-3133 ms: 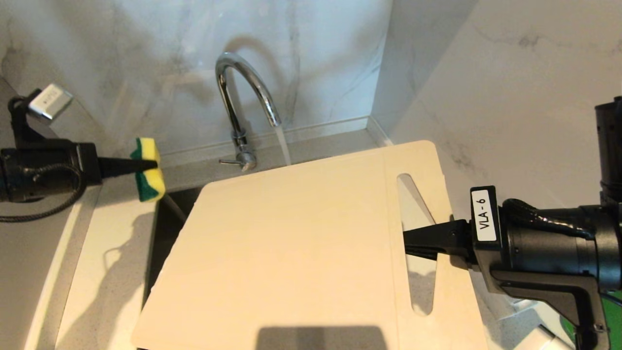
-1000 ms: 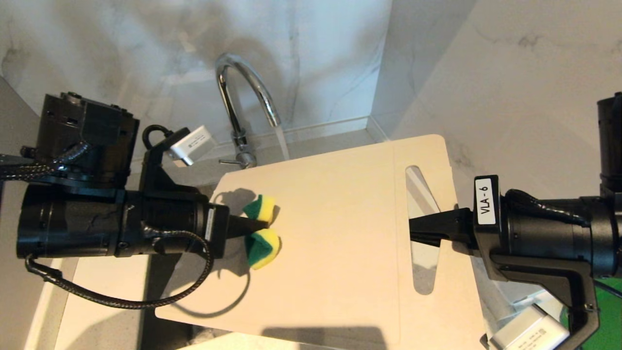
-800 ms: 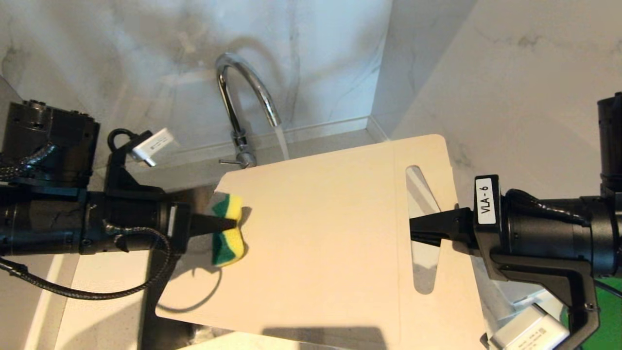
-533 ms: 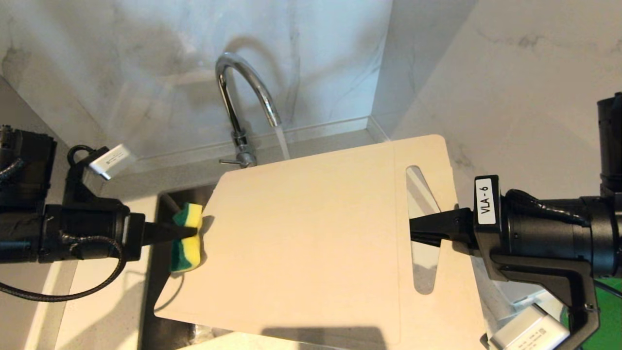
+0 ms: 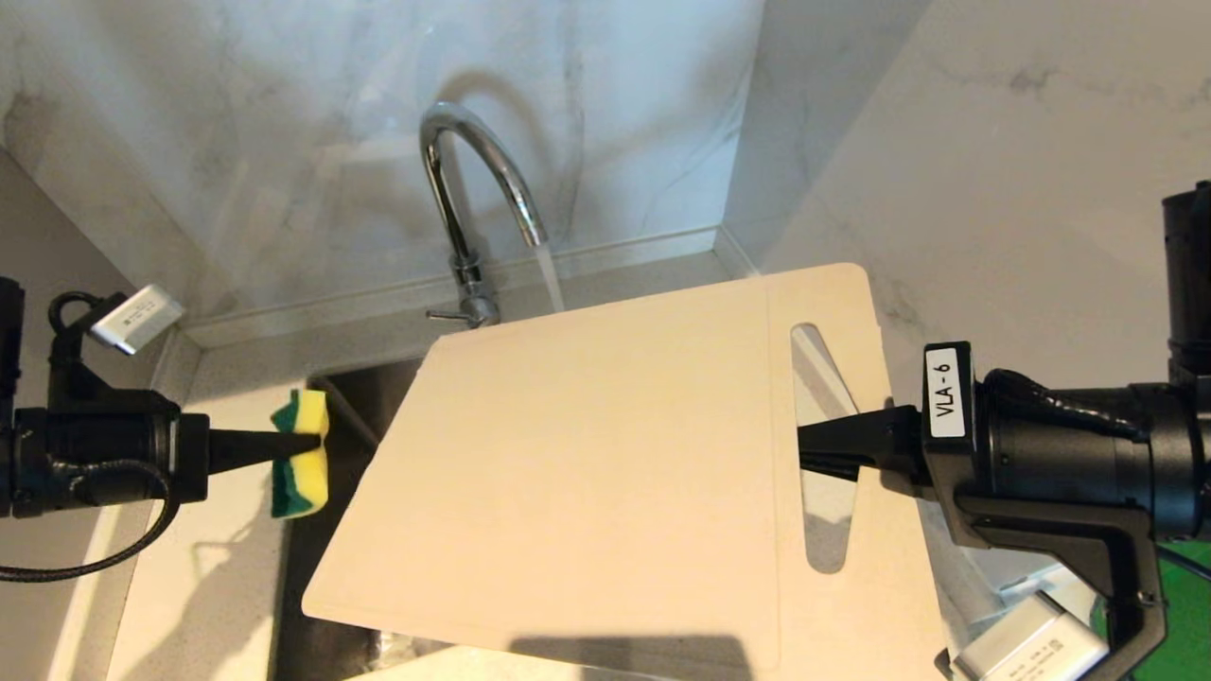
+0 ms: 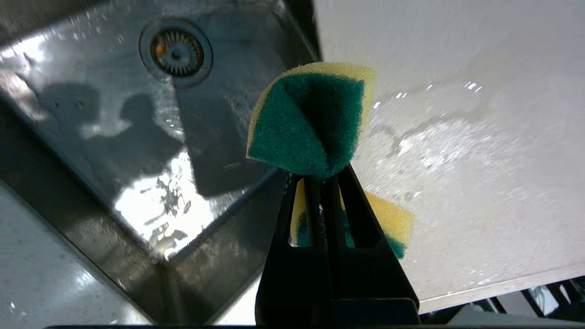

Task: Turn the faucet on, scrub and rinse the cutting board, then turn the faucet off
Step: Put down the cleaning cloth

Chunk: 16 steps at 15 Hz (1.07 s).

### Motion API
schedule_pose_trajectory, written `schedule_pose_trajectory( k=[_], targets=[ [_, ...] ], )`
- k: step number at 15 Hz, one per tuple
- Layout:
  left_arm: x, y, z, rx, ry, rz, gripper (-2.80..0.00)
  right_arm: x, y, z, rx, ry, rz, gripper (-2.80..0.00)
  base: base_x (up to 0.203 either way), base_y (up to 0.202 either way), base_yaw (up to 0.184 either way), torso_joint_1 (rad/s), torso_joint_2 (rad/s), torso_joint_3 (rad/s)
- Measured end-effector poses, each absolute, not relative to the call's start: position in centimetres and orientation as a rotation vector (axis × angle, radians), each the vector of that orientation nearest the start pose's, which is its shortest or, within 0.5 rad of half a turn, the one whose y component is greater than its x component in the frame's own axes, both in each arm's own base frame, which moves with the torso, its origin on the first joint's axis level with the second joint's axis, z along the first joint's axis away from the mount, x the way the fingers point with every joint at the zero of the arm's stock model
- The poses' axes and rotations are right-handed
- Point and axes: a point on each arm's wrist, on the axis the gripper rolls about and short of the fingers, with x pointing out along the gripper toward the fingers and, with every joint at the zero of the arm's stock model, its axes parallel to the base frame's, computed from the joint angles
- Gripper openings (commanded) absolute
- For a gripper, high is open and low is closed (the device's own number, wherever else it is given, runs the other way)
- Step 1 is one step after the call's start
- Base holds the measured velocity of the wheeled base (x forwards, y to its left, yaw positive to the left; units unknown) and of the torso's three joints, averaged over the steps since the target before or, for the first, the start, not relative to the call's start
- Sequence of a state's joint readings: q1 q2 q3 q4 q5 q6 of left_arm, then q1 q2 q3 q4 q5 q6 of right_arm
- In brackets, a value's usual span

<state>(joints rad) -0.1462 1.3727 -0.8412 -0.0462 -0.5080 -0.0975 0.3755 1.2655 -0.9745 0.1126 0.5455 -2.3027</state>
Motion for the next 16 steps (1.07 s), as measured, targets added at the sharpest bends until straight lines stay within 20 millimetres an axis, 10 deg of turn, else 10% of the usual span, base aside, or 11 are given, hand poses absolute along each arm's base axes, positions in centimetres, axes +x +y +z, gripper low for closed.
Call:
schedule_pose_trajectory(
  k=[6,16],
  targets=[
    [19.9,-5.5,30.1,-0.302,0.367,-0.670,-2.80,17.3,8.0,26.9,-2.036,-0.806,0.922,-2.80,0.000,0.000,0.000,0.000,0.00,0.000],
    [13.0,-20.5,30.7,-0.218,0.457,-0.987,-2.80,17.4,7.5,26.9,-2.031,-0.790,0.913,-2.80,0.000,0.000,0.000,0.000,0.00,0.000]
  ],
)
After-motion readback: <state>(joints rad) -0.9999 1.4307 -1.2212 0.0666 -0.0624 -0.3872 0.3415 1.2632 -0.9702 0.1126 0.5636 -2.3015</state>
